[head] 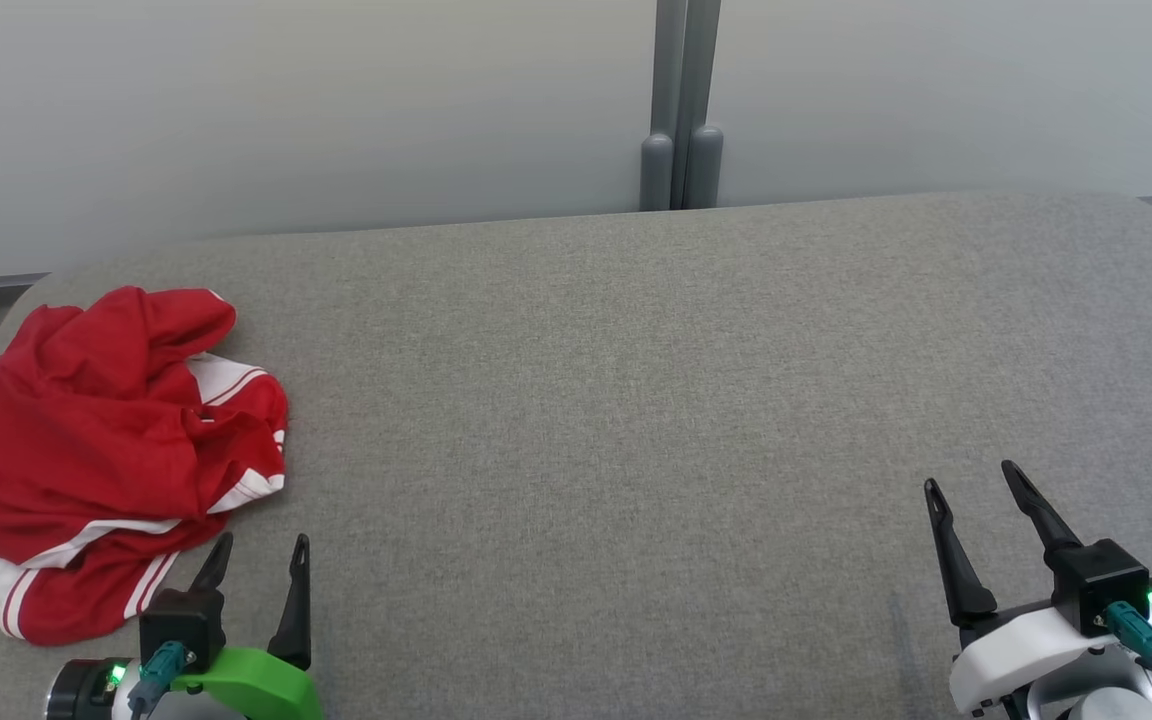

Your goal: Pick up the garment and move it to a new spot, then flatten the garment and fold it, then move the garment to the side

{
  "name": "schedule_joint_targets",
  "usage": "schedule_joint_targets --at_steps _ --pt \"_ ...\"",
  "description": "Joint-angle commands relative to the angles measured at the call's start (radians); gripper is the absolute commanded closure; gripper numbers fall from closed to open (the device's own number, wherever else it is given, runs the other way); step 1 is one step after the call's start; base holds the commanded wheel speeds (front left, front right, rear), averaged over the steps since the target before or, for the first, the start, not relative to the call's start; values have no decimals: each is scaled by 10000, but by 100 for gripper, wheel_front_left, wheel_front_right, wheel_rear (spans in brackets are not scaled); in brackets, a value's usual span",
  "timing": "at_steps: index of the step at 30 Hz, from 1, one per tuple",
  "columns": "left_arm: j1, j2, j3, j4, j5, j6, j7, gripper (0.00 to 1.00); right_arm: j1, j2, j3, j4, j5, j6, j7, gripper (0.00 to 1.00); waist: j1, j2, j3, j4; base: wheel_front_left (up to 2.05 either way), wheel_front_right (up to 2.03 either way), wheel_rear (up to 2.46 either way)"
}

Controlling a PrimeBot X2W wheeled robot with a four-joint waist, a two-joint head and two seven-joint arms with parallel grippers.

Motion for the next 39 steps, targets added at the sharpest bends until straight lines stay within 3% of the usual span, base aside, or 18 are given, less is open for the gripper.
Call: schedule_joint_targets --at_steps 1,6,25,35,39 --pt "-158 22 54 21 54 -21 -8 0 15 -16 -24 28 1 4 -53 0 0 0 2 -5 0 0 0" --pt "-160 -173 306 190 -427 -66 -7 0 -6 12 -44 62 101 4 -53 0 0 0 -13 -21 0 0 0" --pt "-392 -199 342 388 -680 -150 -6 0 -66 -26 9 29 192 4 -52 0 0 0 6 252 0 0 0" --pt "-410 -108 523 394 -702 -152 -6 0 -148 -3 306 -28 239 4 -47 0 0 0 -33 1624 0 0 0" --pt "-215 -63 749 365 -740 -107 -6 0 -173 49 498 5 249 2 -46 0 0 0 -103 2499 0 0 0"
